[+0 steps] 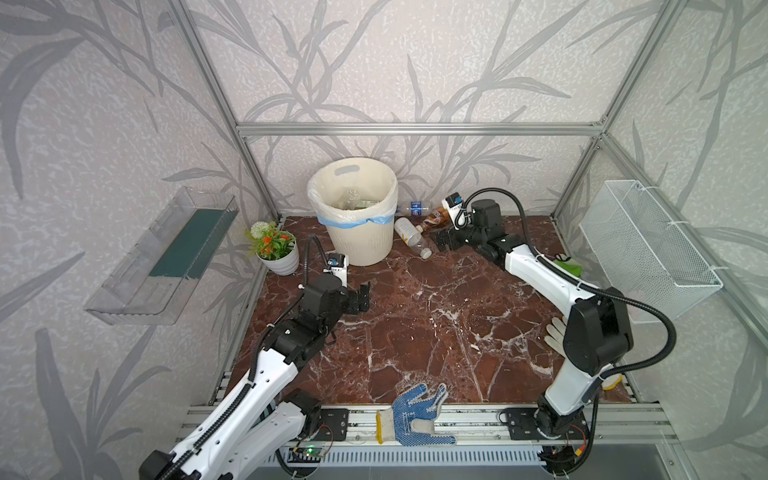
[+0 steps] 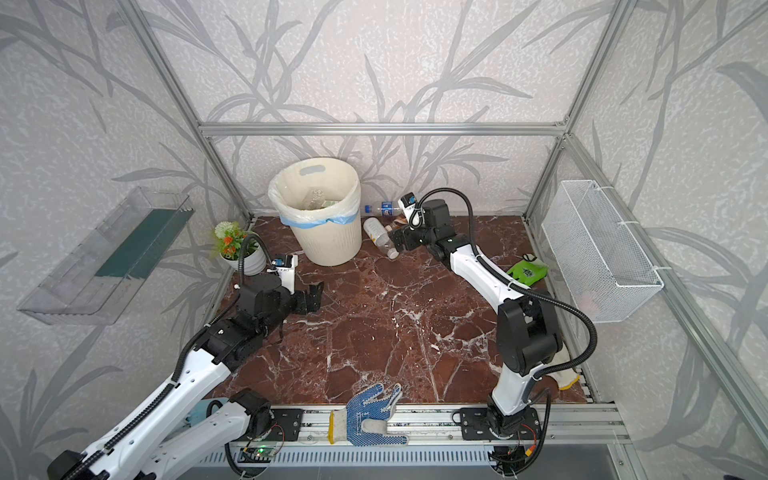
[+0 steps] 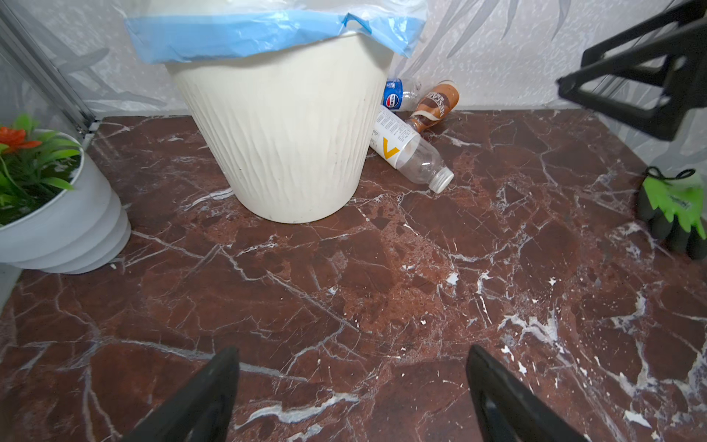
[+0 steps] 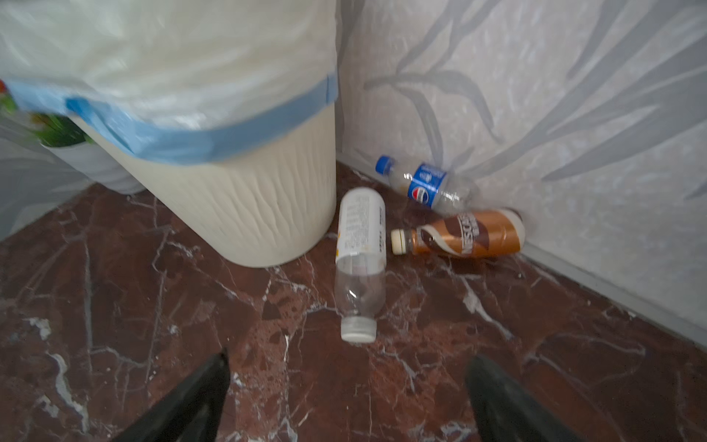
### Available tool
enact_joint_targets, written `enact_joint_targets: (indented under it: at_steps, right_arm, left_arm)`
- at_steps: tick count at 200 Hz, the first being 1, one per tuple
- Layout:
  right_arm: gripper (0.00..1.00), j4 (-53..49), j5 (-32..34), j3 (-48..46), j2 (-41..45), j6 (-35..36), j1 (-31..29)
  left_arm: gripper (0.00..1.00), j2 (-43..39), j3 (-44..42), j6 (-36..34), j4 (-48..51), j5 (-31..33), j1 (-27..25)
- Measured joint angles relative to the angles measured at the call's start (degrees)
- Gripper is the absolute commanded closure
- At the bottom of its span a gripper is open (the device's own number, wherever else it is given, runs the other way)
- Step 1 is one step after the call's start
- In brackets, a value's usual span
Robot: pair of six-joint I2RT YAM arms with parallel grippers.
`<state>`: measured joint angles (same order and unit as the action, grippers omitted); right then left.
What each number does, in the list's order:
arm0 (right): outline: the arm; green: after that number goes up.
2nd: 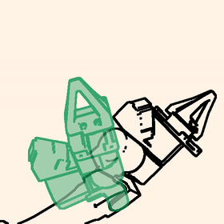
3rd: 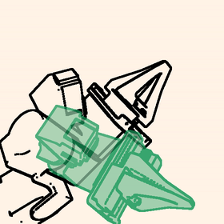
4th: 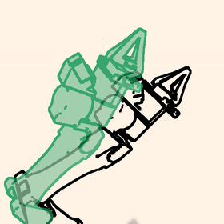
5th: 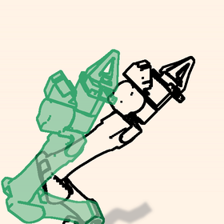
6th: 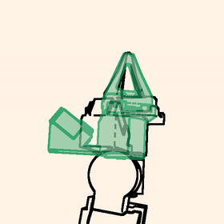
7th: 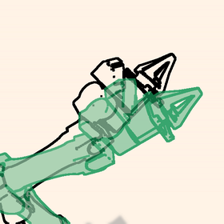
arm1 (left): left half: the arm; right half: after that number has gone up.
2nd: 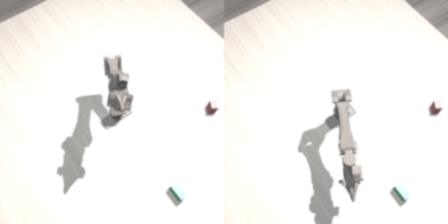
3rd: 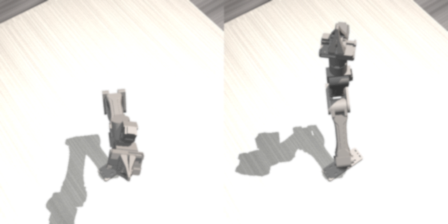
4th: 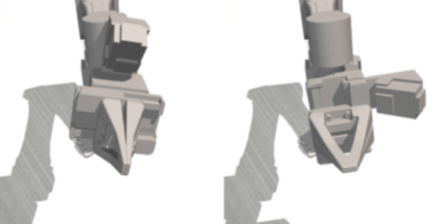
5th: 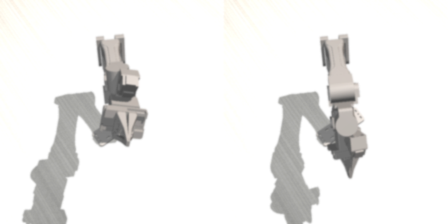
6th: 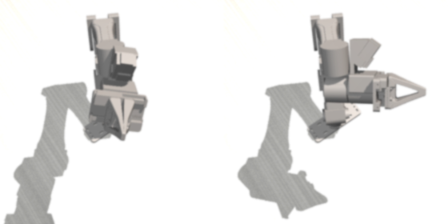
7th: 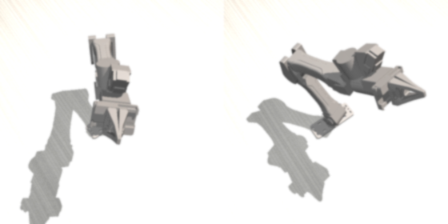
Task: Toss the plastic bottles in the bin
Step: 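Open right gripper over the bin and withdraw toward the white V-label bottle, then lower right gripper onto the white V-label bottle and close it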
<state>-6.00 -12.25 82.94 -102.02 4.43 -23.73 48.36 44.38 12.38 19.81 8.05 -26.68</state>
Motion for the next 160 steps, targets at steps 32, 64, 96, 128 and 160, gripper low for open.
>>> enact_joint_targets:
  at_steps: [32,64,96,128,160]
  right_arm:
    - [0.05,-1.2,2.3,3.5,-6.8,0.7,0.0]
    - [0.05,0.3,3.7,10.6,-16.7,0.3,-0.1]
    - [0.04,1.7,3.7,17.2,-25.2,-1.5,-0.1]
    - [0.04,-1.4,3.6,31.5,-35.2,-3.8,-0.6]
    - [0.05,-10.5,3.8,49.6,-44.9,-3.6,-1.5]
  left_arm:
    - [0.08,0.9,3.8,-4.4,0.9,1.6,0.0]
    - [0.08,1.4,3.8,-5.3,0.8,0.9,1.5]
    - [0.08,1.5,3.8,-5.3,1.0,0.4,3.0]
    - [0.08,1.0,3.8,-5.2,0.9,-0.8,4.3]
    - [0.08,0.8,3.8,-5.1,0.8,-2.2,5.1]
